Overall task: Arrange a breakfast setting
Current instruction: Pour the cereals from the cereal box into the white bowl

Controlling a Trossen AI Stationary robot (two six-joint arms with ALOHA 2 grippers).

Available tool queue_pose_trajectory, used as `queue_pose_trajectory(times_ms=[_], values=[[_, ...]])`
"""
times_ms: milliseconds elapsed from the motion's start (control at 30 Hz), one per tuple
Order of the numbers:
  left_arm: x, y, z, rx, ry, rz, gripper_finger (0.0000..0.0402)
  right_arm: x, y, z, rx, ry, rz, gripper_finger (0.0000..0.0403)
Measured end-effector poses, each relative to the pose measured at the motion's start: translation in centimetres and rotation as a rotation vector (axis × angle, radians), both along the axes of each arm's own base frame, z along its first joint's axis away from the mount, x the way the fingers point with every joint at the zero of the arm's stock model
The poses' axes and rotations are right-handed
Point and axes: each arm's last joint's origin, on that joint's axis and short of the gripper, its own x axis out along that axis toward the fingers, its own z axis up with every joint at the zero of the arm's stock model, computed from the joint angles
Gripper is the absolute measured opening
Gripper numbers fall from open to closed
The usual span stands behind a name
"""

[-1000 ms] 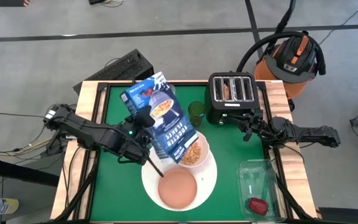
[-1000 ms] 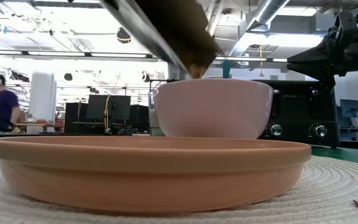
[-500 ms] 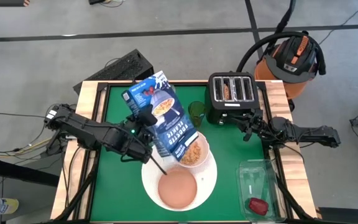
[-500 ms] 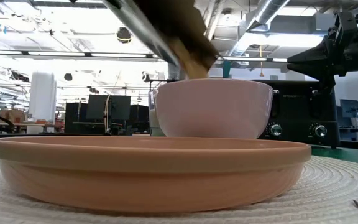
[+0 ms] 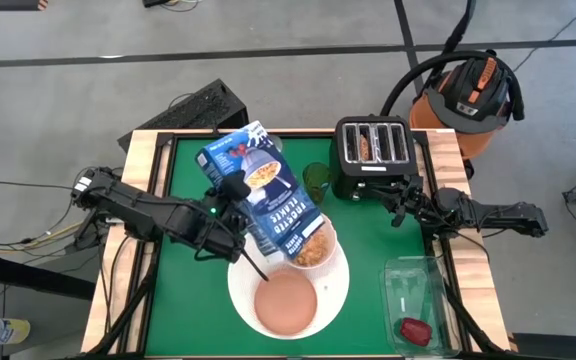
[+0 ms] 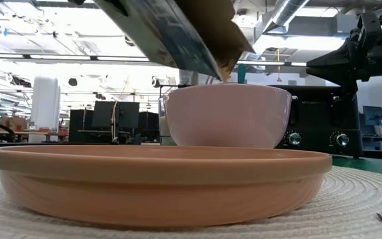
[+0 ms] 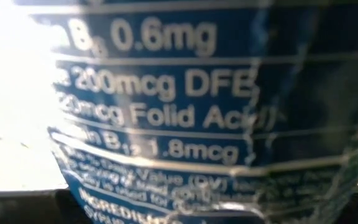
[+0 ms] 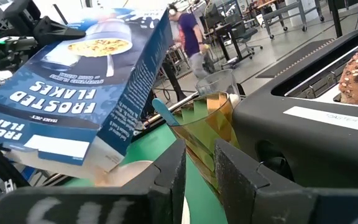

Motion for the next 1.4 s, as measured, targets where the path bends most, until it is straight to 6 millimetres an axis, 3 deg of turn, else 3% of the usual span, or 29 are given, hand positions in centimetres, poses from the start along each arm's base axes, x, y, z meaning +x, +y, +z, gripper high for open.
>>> queue_pose_trajectory(times_ms=[467, 1400], values=[[-1.1, 0.3, 0.0, -0.249, -0.258, 0.163, 0.023, 0.0, 0.0, 0.0, 0.0, 0.0, 0.0, 0.0107], [-7.0, 1.9, 4.0, -0.776, -0.564, 0.33, 0.0231, 0.0, 0.0, 0.0, 0.0, 0.0, 0.0, 0.0107]])
